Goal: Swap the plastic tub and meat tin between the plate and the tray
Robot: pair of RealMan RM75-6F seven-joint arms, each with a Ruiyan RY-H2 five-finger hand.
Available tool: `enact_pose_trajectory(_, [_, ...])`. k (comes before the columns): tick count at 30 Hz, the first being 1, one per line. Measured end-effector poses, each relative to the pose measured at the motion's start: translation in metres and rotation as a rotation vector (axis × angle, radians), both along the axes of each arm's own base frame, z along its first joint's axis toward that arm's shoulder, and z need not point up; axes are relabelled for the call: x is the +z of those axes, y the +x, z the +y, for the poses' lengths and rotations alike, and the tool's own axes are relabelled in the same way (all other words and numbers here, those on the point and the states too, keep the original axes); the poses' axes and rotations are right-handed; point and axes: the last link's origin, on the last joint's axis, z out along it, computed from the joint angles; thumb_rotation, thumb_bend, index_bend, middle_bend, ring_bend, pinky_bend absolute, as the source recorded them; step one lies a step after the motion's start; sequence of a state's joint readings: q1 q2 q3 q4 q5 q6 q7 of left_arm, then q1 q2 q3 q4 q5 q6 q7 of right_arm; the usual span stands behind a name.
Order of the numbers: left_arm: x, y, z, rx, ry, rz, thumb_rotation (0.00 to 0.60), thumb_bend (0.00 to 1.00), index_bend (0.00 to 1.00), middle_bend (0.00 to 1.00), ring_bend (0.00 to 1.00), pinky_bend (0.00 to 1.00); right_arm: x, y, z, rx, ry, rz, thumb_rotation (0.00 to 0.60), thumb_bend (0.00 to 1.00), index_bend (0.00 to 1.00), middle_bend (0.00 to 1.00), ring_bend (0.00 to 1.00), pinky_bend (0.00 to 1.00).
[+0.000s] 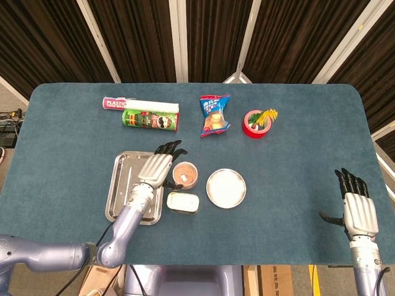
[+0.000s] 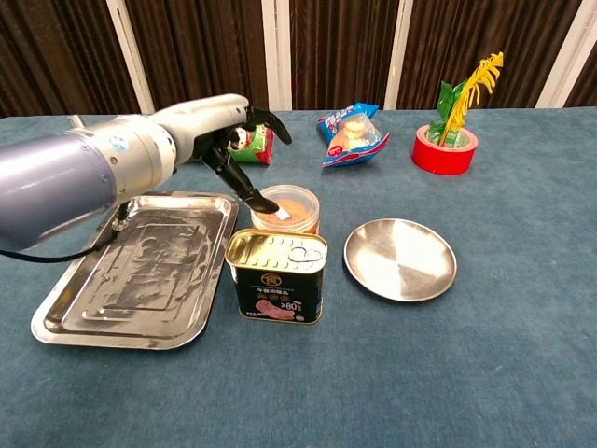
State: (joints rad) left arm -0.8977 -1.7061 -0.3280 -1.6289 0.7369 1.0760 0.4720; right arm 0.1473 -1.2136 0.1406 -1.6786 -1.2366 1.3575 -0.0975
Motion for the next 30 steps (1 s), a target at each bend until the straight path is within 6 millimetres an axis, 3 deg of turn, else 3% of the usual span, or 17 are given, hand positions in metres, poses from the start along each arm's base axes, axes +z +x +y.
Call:
enact_pose_trajectory(12, [-0.029, -0.008, 0.002, -0.003, -0.073, 0.003, 0.600, 0.00, 0.20, 0.00, 0.00, 0.06, 0.000, 0.002, 0.001, 0.010, -0.001, -0.007, 0.600, 0.00, 0.00, 0.00, 0.00, 0.00])
enact_pose_trajectory(16, [-0.034, -0.010, 0.001, -0.007, -0.079, 0.023, 0.600, 0.01, 0.22, 0.05, 0.03, 0.12, -0.001, 0.002, 0.001, 0.012, 0.003, -0.010, 0.600, 0.00, 0.00, 0.00, 0.00, 0.00])
enact_pose_trajectory(22, [-0.038, -0.009, 0.001, -0.024, -0.058, 0.051, 0.600, 0.14, 0.27, 0.19, 0.15, 0.23, -0.001, 0.003, 0.001, 0.017, 0.006, -0.016, 0.600, 0.00, 0.00, 0.00, 0.00, 0.00])
enact_pose_trajectory(27, [-0.040, -0.009, 0.000, -0.030, -0.051, 0.064, 0.600, 0.41, 0.35, 0.33, 0.27, 0.36, -0.001, 0.002, 0.001, 0.015, 0.008, -0.019, 0.600, 0.00, 0.00, 0.00, 0.00, 0.00])
enact_pose_trajectory(30, [-0.040, -0.009, 0.002, -0.032, -0.026, 0.063, 0.600, 0.46, 0.37, 0.37, 0.30, 0.38, -0.002, 0.003, 0.001, 0.018, 0.015, -0.021, 0.600, 0.00, 0.00, 0.00, 0.00, 0.00])
